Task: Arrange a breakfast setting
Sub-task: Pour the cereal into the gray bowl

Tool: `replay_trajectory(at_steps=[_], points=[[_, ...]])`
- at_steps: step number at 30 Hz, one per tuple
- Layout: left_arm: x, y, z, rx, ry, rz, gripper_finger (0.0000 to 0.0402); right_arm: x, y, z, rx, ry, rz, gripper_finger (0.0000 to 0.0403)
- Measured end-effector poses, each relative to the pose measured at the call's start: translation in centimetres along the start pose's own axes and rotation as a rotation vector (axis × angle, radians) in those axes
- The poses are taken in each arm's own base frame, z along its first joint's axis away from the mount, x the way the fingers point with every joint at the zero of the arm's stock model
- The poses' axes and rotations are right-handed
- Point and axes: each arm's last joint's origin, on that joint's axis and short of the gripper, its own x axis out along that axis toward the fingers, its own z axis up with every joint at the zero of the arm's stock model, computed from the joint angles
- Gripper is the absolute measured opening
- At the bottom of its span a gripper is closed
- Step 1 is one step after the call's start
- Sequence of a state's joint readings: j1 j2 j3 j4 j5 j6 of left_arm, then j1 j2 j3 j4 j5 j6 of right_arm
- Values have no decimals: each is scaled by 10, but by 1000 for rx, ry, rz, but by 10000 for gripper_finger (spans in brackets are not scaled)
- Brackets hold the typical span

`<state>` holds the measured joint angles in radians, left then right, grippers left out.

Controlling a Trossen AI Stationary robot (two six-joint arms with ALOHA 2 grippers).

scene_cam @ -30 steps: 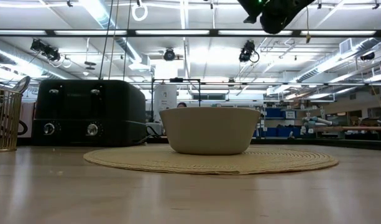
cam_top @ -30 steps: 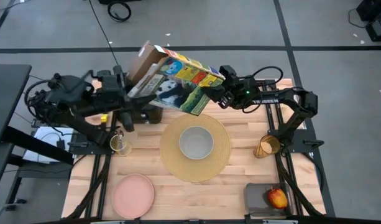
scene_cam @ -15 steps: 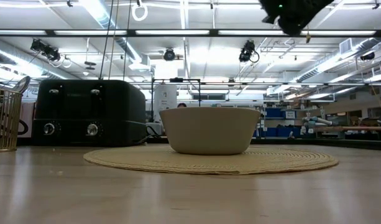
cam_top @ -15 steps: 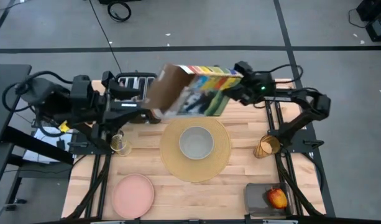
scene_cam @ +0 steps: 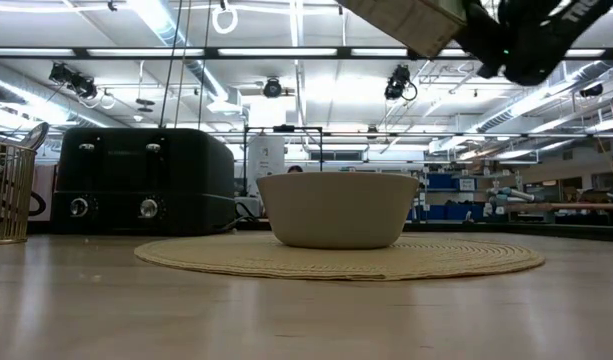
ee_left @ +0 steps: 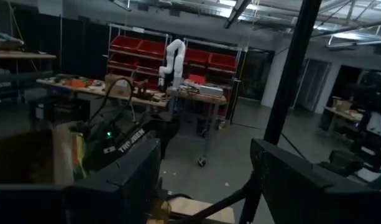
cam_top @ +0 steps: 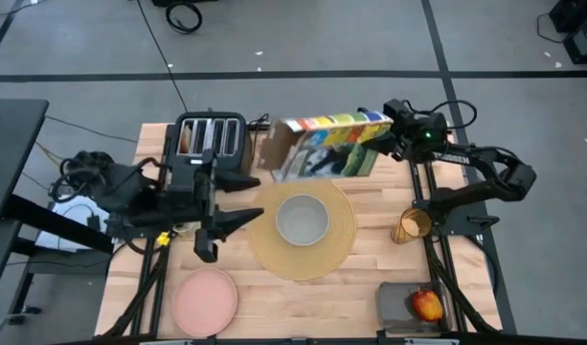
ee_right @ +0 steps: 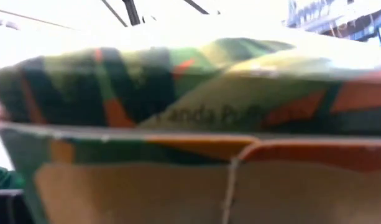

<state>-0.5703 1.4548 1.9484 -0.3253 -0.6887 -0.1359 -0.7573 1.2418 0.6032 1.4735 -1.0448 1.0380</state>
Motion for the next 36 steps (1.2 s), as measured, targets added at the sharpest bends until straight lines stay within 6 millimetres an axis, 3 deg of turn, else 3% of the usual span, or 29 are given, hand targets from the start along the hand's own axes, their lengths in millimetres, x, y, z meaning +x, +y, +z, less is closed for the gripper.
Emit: replay_trajectory(at_steps=[6,13,21,30,36], points=[[1,-1,-2,-34,4,-1,256,-12,21,-10,17,38,-34,251],[1,-1,-2,-7,4,0,256,-18,48,5,-25,53,-67,251],[1,-1,-3,3,17,1,256,-30,76,9,-27,114,-119,251],[1,-1,-3,-2,16,2,256,-43,96,-4,-78,204,-188,251],[12,0,-10,-28,29,29,256,-48,101,-15,-91,258,-216,250]])
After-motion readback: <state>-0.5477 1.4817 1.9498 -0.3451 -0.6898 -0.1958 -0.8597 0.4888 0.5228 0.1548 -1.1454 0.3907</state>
